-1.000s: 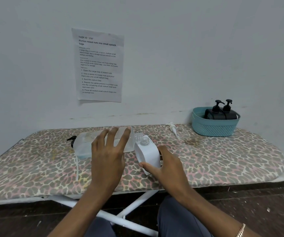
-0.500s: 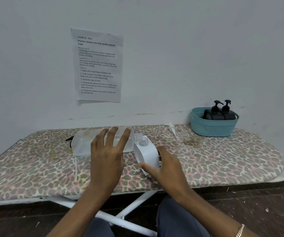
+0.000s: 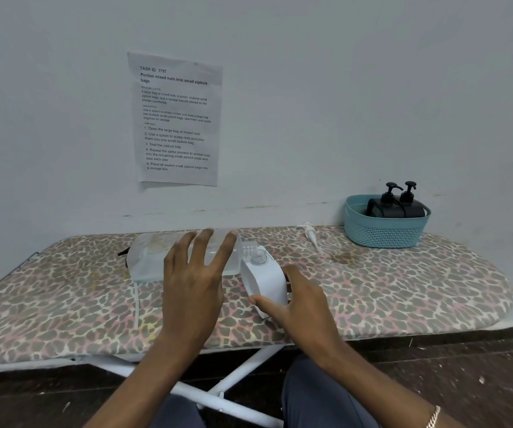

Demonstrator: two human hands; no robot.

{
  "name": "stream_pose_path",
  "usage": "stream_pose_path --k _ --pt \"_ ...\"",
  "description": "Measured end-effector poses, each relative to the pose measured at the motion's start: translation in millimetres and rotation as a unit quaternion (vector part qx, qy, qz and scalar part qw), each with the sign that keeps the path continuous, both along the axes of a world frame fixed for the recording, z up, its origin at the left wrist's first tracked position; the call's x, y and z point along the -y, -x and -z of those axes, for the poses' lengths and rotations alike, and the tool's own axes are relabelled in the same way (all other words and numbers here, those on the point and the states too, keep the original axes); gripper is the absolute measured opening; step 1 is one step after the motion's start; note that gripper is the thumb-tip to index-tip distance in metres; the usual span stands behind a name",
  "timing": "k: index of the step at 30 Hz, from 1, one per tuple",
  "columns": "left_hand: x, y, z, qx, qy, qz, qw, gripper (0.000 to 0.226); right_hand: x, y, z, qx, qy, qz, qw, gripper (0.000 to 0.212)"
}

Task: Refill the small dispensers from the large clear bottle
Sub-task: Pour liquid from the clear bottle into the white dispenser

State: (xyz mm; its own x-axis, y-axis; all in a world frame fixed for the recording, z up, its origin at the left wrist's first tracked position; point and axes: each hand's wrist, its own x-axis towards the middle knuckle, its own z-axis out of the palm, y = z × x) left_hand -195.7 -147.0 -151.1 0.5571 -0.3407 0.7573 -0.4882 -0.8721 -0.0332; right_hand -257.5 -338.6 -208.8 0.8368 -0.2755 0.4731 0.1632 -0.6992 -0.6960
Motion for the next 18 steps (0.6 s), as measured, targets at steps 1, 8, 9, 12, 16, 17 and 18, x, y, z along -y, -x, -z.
stream_pose_path --k 1,8,9,12,16,17,18 --pt "0.0 -0.1 0.2 0.001 0.0 0.0 1.0 0.092 -0.2 0.0 0.2 0.0 0.0 0.0 1.0 0.049" --pt "-0.9 -2.1 2.3 0.01 -0.001 0.002 1.0 0.094 -0.8 -0.1 0.7 -0.002 -0.005 -0.002 1.0 0.051" --pt "-0.7 -2.2 2.6 0.01 -0.001 0.002 1.0 0.094 -0.8 0.0 0.7 -0.001 -0.008 -0.003 1.0 0.051" --pt "-0.3 -3.0 3.0 0.012 -0.002 0.004 1.0 0.094 -1.2 0.0 0.4 -0.004 -0.009 -0.005 1.0 0.051" --pt "-0.7 -2.9 2.7 0.009 -0.001 0.004 1.0 0.093 -1.6 0.4 -0.1 -0.006 -0.007 -0.003 1.0 0.05" --pt "-0.9 -2.7 2.8 0.008 -0.001 0.004 1.0 0.093 -1.7 0.4 -0.3 -0.006 -0.005 -0.002 1.0 0.049" --pt "-0.8 -2.5 2.7 0.008 -0.001 0.004 1.0 0.093 -1.8 0.4 -0.4 -0.007 -0.003 -0.002 1.0 0.049"
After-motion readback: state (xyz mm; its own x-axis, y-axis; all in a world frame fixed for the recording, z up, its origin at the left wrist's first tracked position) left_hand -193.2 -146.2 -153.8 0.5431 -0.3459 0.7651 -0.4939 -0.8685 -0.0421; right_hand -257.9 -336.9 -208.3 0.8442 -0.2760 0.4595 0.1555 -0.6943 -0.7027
